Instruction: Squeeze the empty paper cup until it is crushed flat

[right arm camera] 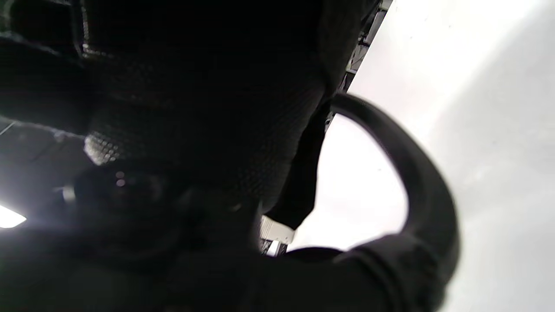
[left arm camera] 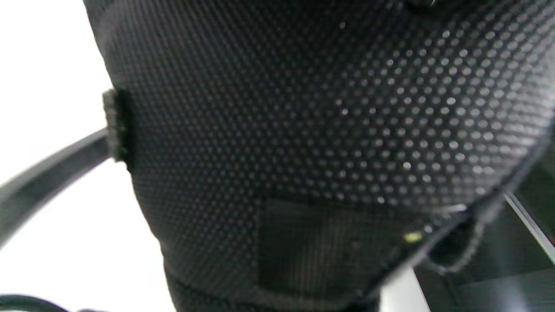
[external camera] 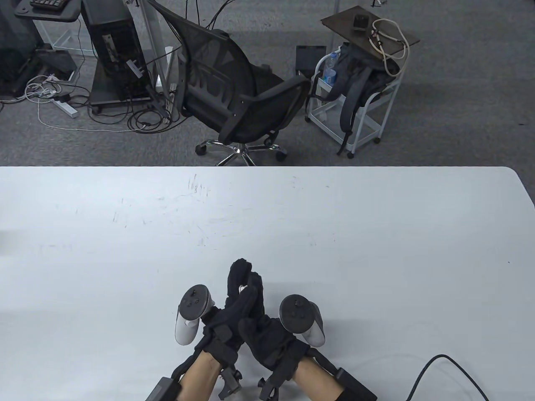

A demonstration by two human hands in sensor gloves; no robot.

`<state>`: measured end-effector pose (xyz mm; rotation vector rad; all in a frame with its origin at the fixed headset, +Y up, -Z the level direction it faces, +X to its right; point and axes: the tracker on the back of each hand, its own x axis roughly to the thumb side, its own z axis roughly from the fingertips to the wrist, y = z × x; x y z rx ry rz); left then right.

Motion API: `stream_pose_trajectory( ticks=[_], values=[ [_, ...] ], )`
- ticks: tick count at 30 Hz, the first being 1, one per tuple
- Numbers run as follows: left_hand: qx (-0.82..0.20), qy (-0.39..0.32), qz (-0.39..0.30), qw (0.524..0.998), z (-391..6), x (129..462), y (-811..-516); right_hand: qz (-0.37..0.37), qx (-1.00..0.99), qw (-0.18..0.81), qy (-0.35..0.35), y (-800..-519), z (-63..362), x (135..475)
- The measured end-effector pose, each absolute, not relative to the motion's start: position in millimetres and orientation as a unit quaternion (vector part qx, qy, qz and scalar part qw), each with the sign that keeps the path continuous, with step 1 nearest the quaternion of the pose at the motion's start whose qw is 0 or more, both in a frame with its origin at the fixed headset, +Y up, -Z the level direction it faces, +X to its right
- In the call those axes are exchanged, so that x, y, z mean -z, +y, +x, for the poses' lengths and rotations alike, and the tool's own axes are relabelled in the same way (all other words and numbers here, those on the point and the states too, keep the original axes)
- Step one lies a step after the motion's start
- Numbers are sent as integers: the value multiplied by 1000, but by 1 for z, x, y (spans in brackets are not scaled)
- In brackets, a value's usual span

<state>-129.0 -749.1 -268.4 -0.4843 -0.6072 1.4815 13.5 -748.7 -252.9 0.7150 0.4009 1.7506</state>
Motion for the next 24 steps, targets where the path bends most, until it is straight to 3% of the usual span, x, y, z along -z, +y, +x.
stream_pose_trajectory(
  ticks=[10,17,20,24],
  values=[
    [-467,-165,-108,862,-155,274,-740,183,-833,522,15,-741,60,270],
    [-216,-140,-83,963,-144,275,-747,147,-919,362,-49,-739,88,277],
    [-119,-166,-138,969,-131,277,-758,133,-931,337,-44,-742,95,280],
    [-51,-174,-160,970,-119,277,-767,119,-943,307,-41,-743,99,283]
  ],
)
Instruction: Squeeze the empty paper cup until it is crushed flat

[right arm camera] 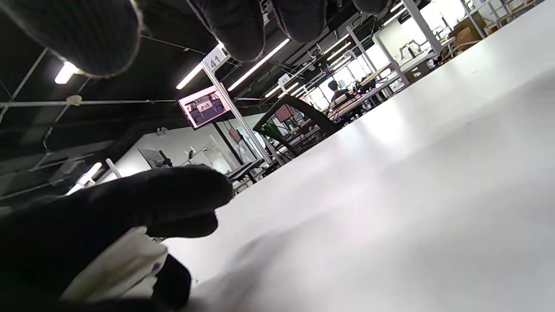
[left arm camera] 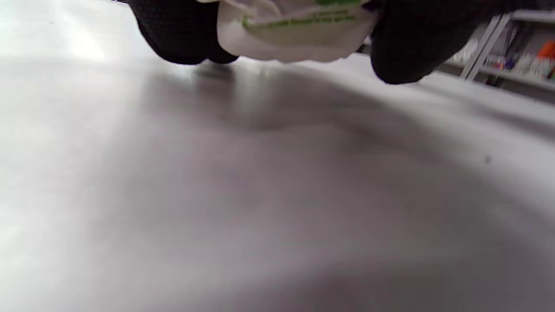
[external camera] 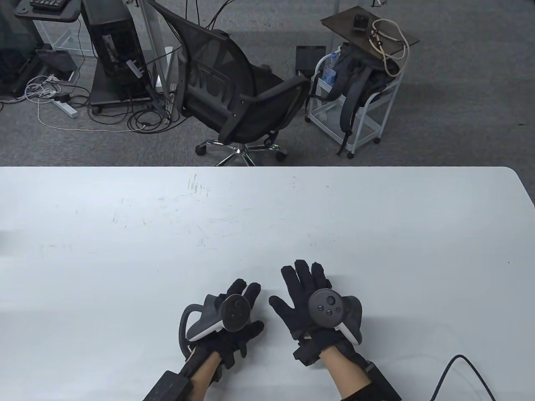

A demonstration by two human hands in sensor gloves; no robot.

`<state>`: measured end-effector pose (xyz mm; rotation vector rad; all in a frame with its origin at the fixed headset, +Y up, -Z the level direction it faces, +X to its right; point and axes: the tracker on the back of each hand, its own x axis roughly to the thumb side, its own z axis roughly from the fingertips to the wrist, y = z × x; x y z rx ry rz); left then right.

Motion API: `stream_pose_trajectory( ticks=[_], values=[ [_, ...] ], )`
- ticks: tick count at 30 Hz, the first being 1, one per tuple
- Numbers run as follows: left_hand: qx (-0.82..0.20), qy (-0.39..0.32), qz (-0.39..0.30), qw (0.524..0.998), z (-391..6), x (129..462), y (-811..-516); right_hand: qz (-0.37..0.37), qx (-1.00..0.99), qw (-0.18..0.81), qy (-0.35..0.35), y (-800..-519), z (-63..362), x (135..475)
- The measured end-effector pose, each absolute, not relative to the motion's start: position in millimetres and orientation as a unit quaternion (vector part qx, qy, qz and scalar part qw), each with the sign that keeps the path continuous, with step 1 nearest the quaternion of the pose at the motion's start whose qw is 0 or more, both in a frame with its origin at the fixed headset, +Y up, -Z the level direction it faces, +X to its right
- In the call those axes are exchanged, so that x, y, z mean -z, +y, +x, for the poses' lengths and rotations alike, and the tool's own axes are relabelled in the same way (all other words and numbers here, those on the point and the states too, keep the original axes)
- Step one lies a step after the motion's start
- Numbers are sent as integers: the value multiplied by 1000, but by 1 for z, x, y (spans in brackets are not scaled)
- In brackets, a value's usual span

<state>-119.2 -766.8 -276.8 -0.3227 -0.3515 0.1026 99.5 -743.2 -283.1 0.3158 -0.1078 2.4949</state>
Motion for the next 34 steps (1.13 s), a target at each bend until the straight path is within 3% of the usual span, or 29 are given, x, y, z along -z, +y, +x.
stream_pose_trajectory(
  ticks=[7,11,16,22,34],
  values=[
    [-21,-184,-164,969,-118,277,-767,115,-958,261,-43,-742,106,285],
    [-28,-177,-126,976,-127,278,-753,105,-963,242,-54,-739,116,288],
    [-70,-133,-67,986,-161,282,-734,102,-974,186,-75,-735,129,291],
    [-48,-75,-20,996,-203,284,-723,106,-984,132,-62,-741,129,296],
    [-63,-14,-60,996,-232,295,-740,116,-986,111,-36,-748,123,303]
  ],
)
